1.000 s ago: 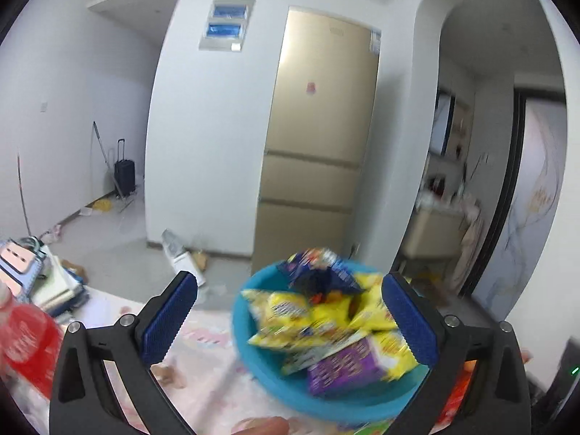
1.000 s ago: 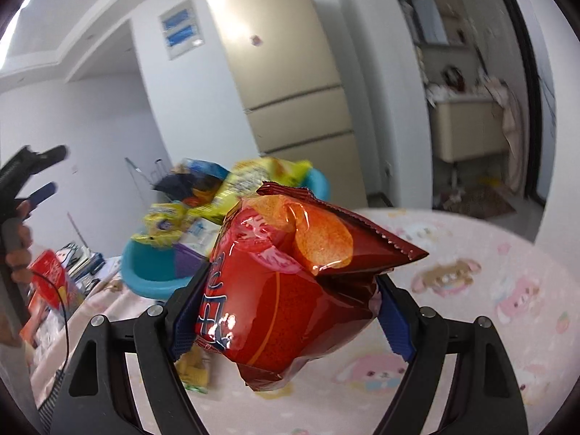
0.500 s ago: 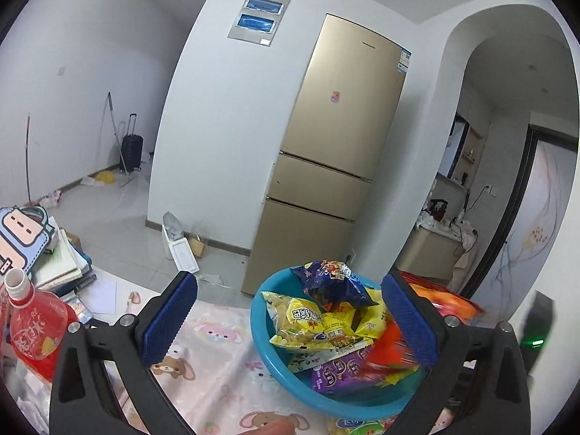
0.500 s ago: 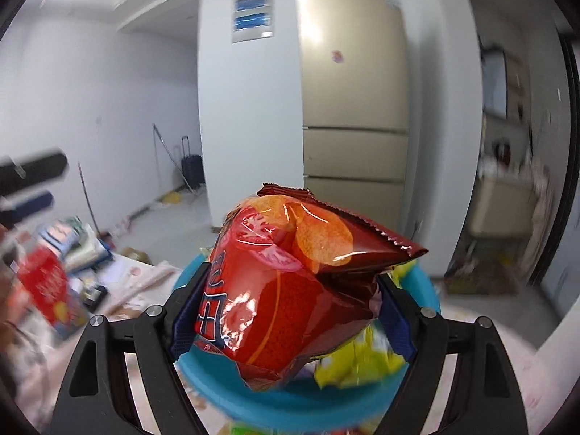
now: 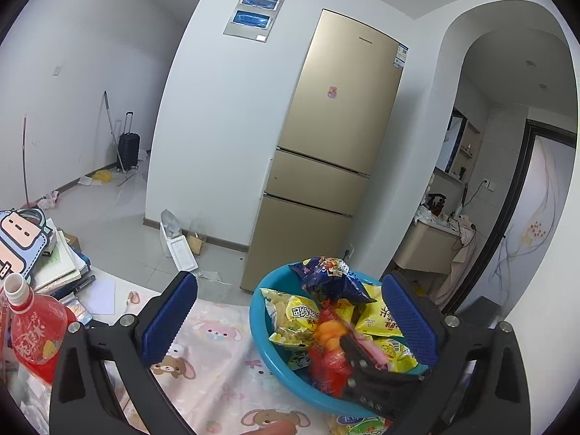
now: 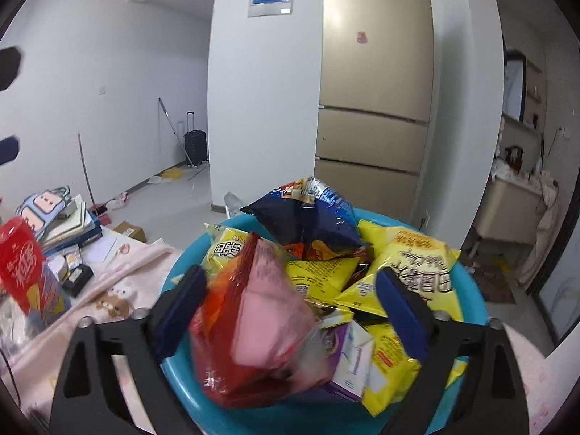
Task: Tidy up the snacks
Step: 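Lower the red chip bag into the basin and open the right tool, then withdraw both open tools from the basin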
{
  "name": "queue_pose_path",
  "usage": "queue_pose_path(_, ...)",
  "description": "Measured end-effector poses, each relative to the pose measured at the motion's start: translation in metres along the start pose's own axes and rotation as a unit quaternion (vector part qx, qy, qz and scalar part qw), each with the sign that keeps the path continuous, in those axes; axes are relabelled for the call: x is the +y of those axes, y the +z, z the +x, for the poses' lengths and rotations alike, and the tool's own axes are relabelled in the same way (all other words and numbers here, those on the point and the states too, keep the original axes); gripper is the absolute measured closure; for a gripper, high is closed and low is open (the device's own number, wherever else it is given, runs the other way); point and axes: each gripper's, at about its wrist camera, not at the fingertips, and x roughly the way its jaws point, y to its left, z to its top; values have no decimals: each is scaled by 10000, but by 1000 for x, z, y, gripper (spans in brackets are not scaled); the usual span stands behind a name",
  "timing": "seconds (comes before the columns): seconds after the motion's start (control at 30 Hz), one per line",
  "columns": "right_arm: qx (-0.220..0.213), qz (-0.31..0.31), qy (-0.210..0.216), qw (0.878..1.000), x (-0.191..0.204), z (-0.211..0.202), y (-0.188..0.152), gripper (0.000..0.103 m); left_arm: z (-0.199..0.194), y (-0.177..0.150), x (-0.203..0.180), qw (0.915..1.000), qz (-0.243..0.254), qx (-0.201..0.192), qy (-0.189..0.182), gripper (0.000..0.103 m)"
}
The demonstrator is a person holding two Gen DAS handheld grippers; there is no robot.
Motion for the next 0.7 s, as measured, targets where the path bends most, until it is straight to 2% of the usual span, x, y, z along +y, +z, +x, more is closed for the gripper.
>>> queue_pose_path(0.13,-324,-213,-44,9992,-5,-37,-3,0,-3,0,-8,9999,97,3,-51,0)
queue_pose_path(0.37,-744,-64,21,9972,-33,-107,-12,0,-8,-4,-33,9987,474,20,-163,0)
queue_pose_path(0.53,-647,150,-26,9978,-61,-134,-33,0,-11,-7,-52,9972,725,-22,-160,0)
queue_pose_path(0.7,-348,734,-49,9967,-100,-139,-63,0,-9,-9,-58,9971,536,123,-532,0)
